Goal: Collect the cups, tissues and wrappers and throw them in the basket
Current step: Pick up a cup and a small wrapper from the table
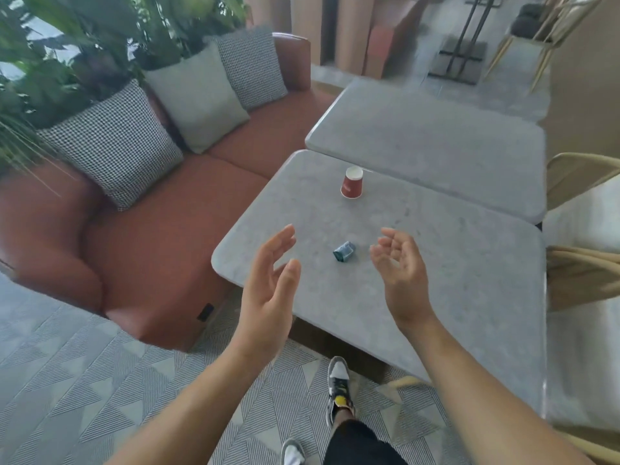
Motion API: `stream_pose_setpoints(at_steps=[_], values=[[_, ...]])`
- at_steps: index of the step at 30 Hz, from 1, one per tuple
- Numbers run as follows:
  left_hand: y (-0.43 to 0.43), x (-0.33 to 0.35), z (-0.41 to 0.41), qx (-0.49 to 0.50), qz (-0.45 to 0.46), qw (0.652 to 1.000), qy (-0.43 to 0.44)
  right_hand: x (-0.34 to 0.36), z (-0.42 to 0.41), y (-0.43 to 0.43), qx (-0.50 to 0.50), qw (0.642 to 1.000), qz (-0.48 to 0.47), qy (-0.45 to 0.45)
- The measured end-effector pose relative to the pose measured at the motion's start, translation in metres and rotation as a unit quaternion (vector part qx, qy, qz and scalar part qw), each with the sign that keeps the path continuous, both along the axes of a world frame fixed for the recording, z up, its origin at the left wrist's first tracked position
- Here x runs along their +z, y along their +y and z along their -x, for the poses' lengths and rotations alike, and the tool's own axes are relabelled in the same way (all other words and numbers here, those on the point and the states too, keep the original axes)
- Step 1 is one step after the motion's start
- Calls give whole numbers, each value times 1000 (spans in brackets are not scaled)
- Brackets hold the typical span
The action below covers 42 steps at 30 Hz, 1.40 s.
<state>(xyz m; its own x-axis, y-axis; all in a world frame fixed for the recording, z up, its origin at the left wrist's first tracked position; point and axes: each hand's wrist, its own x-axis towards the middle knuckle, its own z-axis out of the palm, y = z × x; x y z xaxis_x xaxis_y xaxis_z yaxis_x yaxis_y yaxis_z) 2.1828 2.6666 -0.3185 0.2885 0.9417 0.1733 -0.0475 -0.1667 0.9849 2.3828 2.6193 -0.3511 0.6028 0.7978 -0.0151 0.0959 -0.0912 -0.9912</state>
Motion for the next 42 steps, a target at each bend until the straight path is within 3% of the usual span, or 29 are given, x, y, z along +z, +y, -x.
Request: stream_pose_setpoints(at_steps=[7, 12, 16, 27, 36, 38, 42], values=[[68, -38, -54, 43, 44, 998, 30, -84, -62, 95, 55, 982, 162, -79], [102, -61, -81, 73, 58, 994, 59, -143, -91, 141, 152, 933, 288, -153], [122, -72, -94, 97, 77, 990, 60, -174, -97, 167, 222, 874, 366, -230], [143, -88, -98, 112, 107, 985, 81, -219, -84, 187, 279, 798, 403, -352], [151, -92, -87, 86, 113, 986, 87, -222, -74, 184, 229, 791, 423, -378], [154, -92, -81, 80, 114, 987, 85, -218, -71, 184, 214, 808, 419, -355], [158, -88, -69, 71, 121, 987, 76, -200, -58, 193, 178, 877, 355, -270]])
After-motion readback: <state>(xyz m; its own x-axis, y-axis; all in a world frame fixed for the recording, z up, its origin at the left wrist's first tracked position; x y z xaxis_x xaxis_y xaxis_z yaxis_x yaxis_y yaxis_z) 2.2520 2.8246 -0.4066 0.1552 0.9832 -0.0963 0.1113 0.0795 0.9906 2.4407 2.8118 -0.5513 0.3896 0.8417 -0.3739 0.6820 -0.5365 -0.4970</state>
